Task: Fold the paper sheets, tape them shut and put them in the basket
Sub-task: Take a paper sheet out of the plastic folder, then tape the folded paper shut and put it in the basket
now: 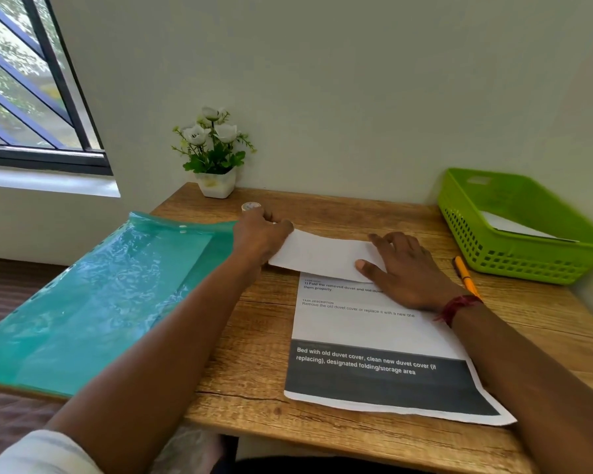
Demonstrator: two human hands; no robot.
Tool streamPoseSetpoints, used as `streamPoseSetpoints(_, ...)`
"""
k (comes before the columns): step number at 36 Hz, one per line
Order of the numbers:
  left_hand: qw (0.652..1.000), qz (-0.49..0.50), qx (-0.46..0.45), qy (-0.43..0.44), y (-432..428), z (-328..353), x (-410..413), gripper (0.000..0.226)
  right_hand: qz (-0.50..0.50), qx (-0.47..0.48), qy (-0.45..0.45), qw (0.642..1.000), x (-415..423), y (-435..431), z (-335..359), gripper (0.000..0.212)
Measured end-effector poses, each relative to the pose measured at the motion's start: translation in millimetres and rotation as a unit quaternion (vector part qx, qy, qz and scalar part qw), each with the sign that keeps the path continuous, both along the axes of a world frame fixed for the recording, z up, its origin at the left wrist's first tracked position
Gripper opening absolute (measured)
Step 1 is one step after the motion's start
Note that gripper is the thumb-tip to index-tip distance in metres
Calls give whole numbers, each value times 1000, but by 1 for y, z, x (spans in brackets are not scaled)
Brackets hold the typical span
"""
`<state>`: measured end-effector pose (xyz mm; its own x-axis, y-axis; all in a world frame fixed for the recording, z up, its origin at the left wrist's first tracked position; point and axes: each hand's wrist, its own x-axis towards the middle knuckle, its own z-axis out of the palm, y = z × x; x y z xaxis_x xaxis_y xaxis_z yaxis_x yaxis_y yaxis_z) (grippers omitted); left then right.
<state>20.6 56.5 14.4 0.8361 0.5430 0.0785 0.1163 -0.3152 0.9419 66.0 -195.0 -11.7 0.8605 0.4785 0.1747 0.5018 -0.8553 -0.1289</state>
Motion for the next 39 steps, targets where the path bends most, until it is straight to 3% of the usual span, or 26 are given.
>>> streamPoseSetpoints(4,981,7,188,37,2,-5,-2,34,11,20,-41,999,-2,-2,1,67)
streamPoseSetpoints(9,941,31,332,48,2,-4,-7,36,27,60,-70,995,-3,3,6,63)
streamPoseSetpoints(14,937,50,345,20,13,5,-7,16,25,133,-76,988,-3,3,10,59)
streamPoseSetpoints(22,925,42,365,100,57,35,22,12,13,260,-150,954,2,5,11,16)
streamPoseSetpoints(29,889,-53,426,158,76,24,54,31,5,306,-200,931,-2,9,11,25)
streamPoseSetpoints(32,876,-52,443,182,77,15,65,20,6,321,-212,923,-3,12,11,21)
streamPoseSetpoints(35,878,-53,436,191,74,10,72,29,8,324,-215,921,-2,12,12,19)
streamPoseSetpoints(39,886,-60,421,183,61,14,73,23,6,326,-216,920,-1,13,10,18)
